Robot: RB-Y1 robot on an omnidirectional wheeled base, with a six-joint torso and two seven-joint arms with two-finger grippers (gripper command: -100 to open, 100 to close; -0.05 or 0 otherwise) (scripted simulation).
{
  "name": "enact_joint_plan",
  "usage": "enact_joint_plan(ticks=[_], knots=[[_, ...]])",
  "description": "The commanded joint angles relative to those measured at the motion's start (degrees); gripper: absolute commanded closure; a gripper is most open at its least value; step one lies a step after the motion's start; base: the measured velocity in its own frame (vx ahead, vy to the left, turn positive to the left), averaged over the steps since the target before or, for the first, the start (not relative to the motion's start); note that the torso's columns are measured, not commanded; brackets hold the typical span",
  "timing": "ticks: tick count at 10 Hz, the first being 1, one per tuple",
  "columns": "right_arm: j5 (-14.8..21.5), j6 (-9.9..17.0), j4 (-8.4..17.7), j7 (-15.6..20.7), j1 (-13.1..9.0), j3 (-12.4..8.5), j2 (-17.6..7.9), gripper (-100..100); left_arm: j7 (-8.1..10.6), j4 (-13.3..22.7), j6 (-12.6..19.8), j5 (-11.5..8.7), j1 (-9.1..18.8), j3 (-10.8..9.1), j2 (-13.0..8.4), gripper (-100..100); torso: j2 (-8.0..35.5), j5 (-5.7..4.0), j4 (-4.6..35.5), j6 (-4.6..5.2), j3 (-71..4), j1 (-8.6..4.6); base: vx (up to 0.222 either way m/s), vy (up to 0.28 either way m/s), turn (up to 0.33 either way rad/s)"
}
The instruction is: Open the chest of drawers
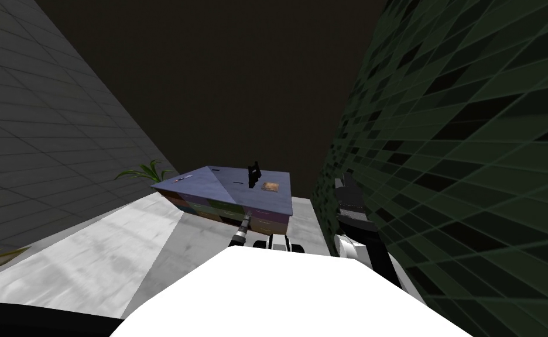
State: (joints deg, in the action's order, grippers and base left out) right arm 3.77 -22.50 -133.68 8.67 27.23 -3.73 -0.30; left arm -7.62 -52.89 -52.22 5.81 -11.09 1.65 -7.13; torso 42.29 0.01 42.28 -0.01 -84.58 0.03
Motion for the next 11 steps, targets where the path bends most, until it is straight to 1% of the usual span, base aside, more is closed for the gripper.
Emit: enact_joint_plan(ticks=[1,3,4,6,8,10,11], knots=[[0.0,0.0,0.0,0.0,0.0,0.0,0.0,0,-0.01,3.0,-1.1,0.0,0.4,0.23,0.3,-100,0.0,-0.01,0.0,0.01,0.0,-0.06,0.035,-0.031,-0.002],[0.0,0.0,0.0,0.0,0.0,0.0,0.0,0,-0.14,7.0,-2.7,0.0,1.3,0.54,0.8,-100,0.0,0.0,0.0,0.01,0.0,-0.02,0.037,-0.028,-0.015],[0.0,0.0,0.0,0.0,0.0,0.0,0.0,0,-0.14,7.3,-2.7,0.0,1.3,0.54,0.8,-100,0.0,-0.01,0.0,0.0,0.0,-0.05,0.039,-0.023,-0.004],[0.0,0.0,0.0,0.0,0.0,0.0,0.0,0,-0.24,10.8,-4.0,0.0,2.1,0.8,1.7,-100,0.0,0.0,0.0,0.01,0.0,0.0,0.045,-0.02,-0.014],[0.0,0.0,0.0,0.0,0.0,0.0,0.0,0,-0.32,13.5,-5.0,0.0,2.6,0.99,2.9,-100,0.0,-0.01,0.0,0.01,0.0,-0.04,0.045,-0.022,-0.011],[0.0,0.0,0.0,0.0,0.0,0.0,0.0,0,-0.38,15.3,-5.7,0.0,3.0,1.12,4.7,-100,0.0,-0.01,0.0,0.01,0.0,-0.03,0.027,-0.02,-0.007],[0.0,0.0,0.0,0.0,0.0,0.0,0.0,0,-0.33,15.0,-5.7,0.0,2.9,1.05,4.1,-100,0.1,0.0,0.0,0.01,0.0,-0.02,0.01,-0.009,-0.001]])
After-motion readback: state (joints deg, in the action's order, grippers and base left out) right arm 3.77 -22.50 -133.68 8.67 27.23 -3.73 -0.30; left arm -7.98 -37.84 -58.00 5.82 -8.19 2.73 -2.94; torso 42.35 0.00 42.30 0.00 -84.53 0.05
